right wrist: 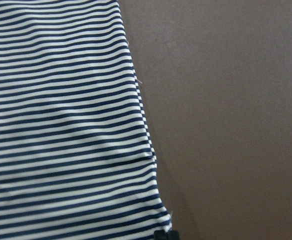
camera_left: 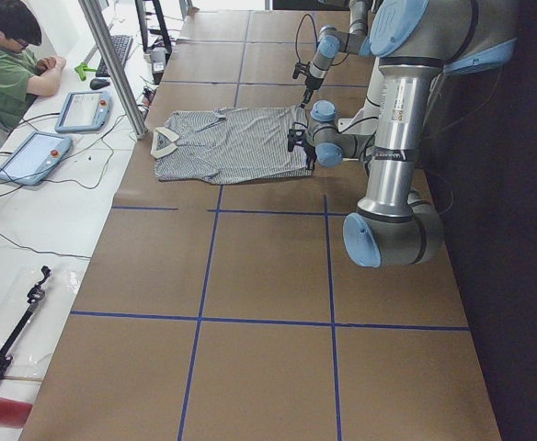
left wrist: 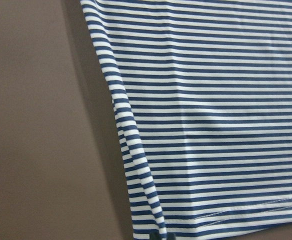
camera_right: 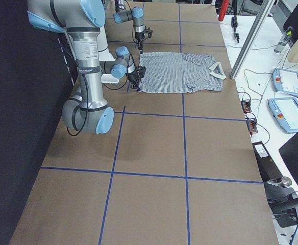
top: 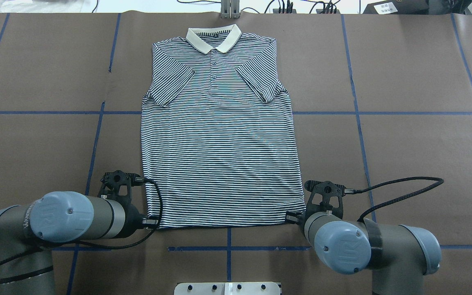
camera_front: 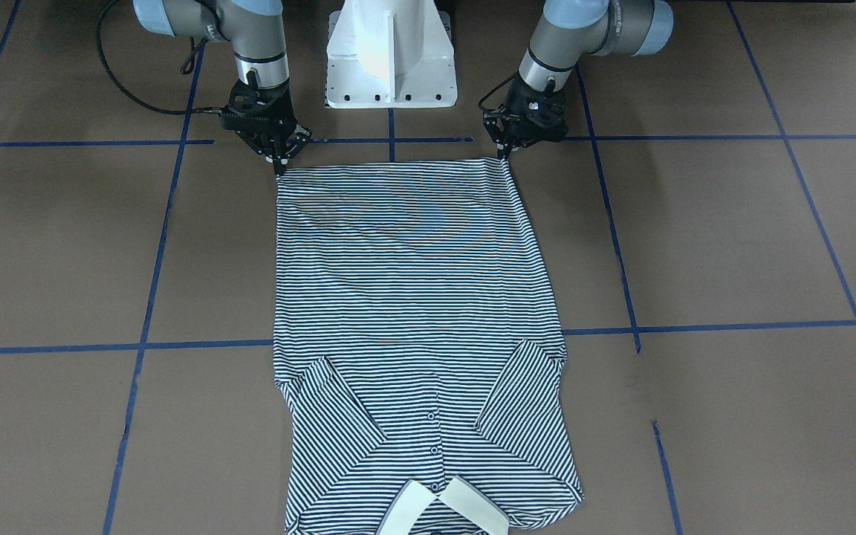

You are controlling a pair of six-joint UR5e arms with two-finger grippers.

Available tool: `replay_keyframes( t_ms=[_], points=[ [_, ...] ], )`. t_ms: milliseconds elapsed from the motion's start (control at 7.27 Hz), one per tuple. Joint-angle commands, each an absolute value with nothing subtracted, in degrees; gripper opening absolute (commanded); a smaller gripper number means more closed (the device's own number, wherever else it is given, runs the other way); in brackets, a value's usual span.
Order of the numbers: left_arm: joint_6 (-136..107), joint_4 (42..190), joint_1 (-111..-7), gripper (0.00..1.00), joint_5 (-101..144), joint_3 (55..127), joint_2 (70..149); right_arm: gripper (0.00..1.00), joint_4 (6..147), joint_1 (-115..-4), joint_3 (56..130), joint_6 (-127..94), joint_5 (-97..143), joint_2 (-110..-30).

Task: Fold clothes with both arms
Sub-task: 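Lower both grippers and grasp the hem corners, then lift the hem with both grippers and fold it toward the collar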

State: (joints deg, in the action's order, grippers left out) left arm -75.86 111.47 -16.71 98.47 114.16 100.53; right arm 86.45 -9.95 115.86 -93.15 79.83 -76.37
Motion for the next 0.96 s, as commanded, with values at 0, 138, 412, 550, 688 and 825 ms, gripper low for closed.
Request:
replay_keyframes(
  t_ms=[0,138,412,550,688,825],
  points=[
    [-75.50,109.44,-17.22,0.00,99.92,118.45,99.94,0.00,87.27,-11.33,121.96,-92.81,80.59,-77.51],
    [-75.41,102.72,-17.66,0.00,102.37,123.09,100.45,0.00,91.19,-11.42,127.56,-92.81,80.68,-78.48],
    [-75.32,84.21,-17.93,0.00,105.79,137.64,102.99,0.00,110.90,-11.60,146.67,-92.81,86.19,-77.79],
    [-75.32,70.80,-20.71,0.00,109.04,144.51,109.10,0.00,119.10,-13.08,154.43,-92.81,89.87,-75.43],
    [-75.32,63.62,-23.87,0.00,110.29,145.01,115.69,0.00,122.83,-14.40,154.51,-92.81,93.22,-72.10],
    [-73.15,63.98,-23.91,0.00,110.30,142.15,116.45,0.00,123.48,-14.50,152.77,-91.07,93.16,-71.37]
  ],
)
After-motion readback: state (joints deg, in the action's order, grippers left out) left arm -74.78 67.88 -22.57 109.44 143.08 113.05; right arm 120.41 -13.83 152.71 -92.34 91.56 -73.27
